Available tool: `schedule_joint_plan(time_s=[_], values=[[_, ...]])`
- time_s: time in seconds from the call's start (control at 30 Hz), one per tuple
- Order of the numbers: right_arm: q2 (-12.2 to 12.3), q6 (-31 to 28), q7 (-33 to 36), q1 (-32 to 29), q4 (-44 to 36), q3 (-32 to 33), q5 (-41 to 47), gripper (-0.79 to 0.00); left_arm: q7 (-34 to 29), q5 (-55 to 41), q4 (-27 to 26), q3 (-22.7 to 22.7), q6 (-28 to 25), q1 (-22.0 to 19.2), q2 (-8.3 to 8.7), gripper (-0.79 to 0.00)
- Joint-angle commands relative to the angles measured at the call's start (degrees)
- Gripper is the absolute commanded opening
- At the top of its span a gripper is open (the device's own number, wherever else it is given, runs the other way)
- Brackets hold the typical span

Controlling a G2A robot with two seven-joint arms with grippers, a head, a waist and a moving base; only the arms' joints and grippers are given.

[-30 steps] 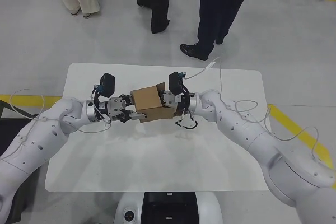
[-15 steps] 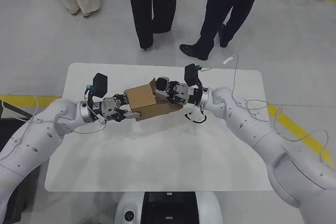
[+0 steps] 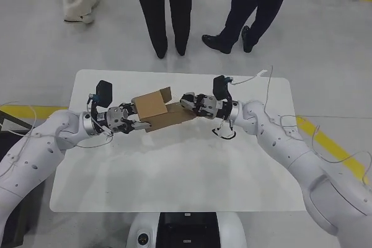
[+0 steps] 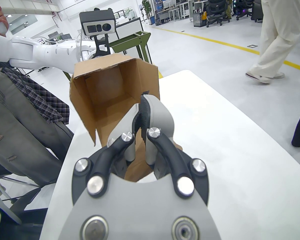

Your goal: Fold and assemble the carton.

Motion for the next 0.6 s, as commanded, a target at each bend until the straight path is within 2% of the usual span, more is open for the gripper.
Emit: schedule_joint_plan(time_s=[0.0, 0.33, 0.57], values=[[0.7, 0.0, 0.13, -0.6, -1.49, 0.59, -0.62, -0.785, 0.22, 0.28, -0.01, -0.25, 0.0, 0.21, 0.07, -0.397], [5.34, 0.0, 1.84, -4.76, -13.07, 4.73, -3.2, -0.785, 0.77, 1.5, 0.57, -1.47, 0.0, 0.76, -0.05, -0.394], [8.01, 0.0, 6.01, -8.44, -20.54, 7.42, -3.4, -0.785, 0.84, 1.88, 0.72, -2.31, 0.0, 1.18, -0.37, -0.382]])
